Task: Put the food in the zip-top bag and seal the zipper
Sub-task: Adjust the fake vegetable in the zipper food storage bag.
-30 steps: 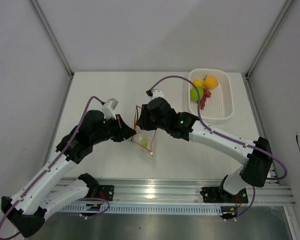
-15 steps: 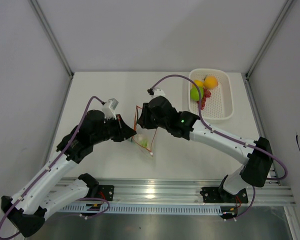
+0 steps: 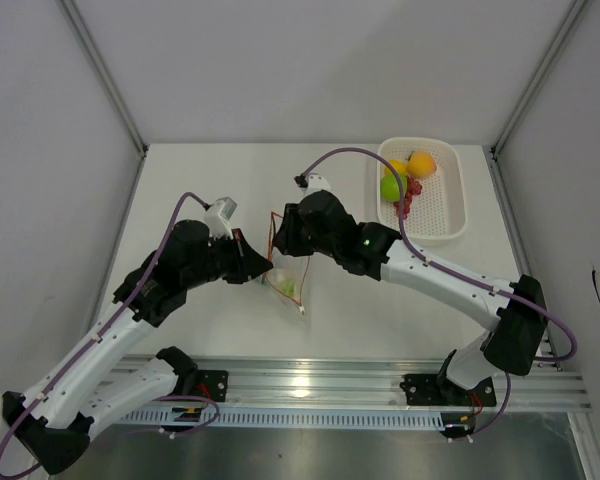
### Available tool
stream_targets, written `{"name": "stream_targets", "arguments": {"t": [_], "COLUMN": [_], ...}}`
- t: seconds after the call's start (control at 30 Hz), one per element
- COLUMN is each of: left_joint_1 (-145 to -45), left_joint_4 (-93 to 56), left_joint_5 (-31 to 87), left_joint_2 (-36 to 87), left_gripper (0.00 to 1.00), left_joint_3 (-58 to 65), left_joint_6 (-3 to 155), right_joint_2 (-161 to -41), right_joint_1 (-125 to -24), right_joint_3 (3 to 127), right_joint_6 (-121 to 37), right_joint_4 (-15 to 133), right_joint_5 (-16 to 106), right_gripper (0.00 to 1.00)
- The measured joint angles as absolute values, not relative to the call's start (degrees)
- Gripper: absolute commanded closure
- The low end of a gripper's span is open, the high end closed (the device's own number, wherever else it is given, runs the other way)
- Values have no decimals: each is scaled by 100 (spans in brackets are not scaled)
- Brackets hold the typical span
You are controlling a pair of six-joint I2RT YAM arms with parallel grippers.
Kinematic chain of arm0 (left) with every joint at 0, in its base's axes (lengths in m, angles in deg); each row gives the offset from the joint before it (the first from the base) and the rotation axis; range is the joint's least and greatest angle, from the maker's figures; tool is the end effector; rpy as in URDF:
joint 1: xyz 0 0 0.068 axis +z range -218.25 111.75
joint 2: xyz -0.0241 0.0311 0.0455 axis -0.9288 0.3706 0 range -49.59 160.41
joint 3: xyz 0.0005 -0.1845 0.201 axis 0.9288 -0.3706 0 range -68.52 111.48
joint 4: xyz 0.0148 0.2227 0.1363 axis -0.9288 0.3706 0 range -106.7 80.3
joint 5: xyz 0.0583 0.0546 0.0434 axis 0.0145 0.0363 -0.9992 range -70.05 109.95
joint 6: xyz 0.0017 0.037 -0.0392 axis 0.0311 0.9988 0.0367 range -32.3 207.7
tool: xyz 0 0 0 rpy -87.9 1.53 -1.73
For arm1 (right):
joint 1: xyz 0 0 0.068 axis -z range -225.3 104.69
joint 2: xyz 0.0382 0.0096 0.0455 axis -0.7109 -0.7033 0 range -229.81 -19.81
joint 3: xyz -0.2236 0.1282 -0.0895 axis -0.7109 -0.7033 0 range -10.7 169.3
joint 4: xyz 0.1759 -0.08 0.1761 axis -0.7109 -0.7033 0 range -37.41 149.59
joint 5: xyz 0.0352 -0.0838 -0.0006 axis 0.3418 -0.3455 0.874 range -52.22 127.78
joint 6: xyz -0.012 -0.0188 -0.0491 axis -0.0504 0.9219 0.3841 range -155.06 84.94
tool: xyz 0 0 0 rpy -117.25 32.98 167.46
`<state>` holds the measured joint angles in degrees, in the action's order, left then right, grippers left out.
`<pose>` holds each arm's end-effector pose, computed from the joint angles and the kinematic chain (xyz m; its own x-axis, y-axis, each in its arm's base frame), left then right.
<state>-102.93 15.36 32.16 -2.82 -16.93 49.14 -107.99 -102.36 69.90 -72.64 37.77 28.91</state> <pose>0.1395 -0.1058 0.3365 -0.7373 -0.2307 -0.6349 0.3211 0.7072 -0.6299 0.1990 0.2970 0.3510 -0.6727 0.0699 -0.7366 -0.4364 0.7664 0.4714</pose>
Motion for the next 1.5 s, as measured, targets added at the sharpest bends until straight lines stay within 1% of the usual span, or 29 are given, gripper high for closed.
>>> {"name": "stream_targets", "arguments": {"t": [0.4,0.5,0.53,0.63,0.93,1.3,1.5], "left_joint_1": [-10293,-10293,-10293,-10293,-10293,-10293,-10293], "left_joint_4": [1536,1538,1538,1547,1693,1737,1735], "left_joint_5": [3216,3214,3216,3216,3194,2897,2862], "left_joint_2": [-282,-282,-282,-282,-282,-287,-287], "left_gripper": [99,99,99,99,99,100,99], "left_joint_3": [-1693,-1693,-1693,-1693,-1693,-1616,-1547], "left_joint_6": [4914,4914,4914,4914,4918,4953,4975], "right_joint_2": [-11055,-11125,-11136,-11143,-11081,-10998,-11123], "right_joint_1": [-10217,-10208,-10208,-10247,-10619,-10726,-10872], "right_joint_3": [6990,6990,6987,6990,6931,6865,6865], "right_joint_6": [-7286,-7284,-7284,-7264,-7102,-6951,-6890], "right_joint_4": [3912,3930,3934,3930,3519,2511,2249], "right_joint_5": [3042,3101,3119,3123,2926,2775,2749], "right_gripper": [73,83,91,93,94,92,94]}}
